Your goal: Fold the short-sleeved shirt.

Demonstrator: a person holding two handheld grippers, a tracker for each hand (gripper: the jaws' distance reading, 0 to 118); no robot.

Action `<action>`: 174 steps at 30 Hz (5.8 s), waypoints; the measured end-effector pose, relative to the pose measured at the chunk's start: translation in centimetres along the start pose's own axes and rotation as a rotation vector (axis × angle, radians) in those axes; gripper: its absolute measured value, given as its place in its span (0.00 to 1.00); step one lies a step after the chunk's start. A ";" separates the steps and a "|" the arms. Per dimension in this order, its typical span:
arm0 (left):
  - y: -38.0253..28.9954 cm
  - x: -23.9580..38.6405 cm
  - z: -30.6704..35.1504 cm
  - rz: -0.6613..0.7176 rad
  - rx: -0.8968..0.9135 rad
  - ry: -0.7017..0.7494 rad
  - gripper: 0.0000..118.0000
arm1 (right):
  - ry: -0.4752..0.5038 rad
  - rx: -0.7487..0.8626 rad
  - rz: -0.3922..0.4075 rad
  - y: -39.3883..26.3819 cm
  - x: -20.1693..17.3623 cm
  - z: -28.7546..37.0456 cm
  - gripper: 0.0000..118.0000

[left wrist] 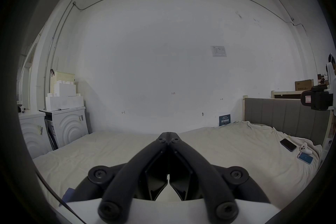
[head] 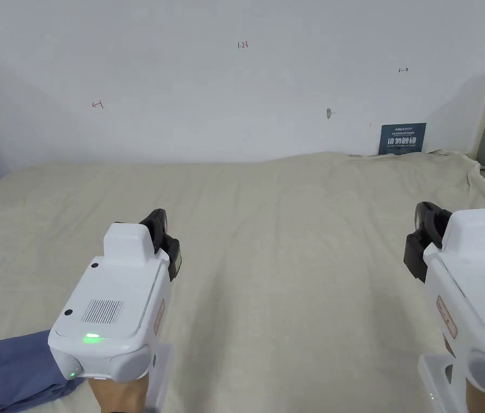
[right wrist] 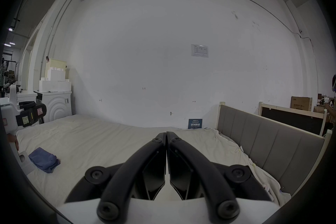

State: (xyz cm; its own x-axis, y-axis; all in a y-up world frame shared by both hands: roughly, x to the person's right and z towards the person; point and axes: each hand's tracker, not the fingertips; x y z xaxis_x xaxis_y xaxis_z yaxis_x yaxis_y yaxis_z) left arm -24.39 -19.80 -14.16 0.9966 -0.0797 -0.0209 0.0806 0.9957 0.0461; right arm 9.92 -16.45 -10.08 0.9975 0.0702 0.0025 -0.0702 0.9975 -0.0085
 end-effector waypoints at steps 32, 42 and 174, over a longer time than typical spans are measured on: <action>-0.1 0.2 0.0 -0.019 -0.015 -0.008 0.00 | -0.005 0.008 0.002 -0.5 1.2 -0.3 0.00; -0.3 0.3 0.0 -0.013 -0.017 -0.010 0.00 | -0.003 0.007 0.005 -0.7 1.3 -0.4 0.00; 0.5 -1.3 0.5 0.032 0.027 0.033 1.00 | -0.143 -0.370 -0.164 1.8 0.0 -2.4 1.00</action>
State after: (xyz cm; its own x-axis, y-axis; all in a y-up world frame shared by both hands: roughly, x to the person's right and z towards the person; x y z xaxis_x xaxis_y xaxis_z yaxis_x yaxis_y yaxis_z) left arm -25.65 -19.23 -13.59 0.9976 -0.0459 -0.0521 0.0498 0.9960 0.0746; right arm 9.77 -14.68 -12.51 0.9830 -0.0630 0.1722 0.1215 0.9272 -0.3543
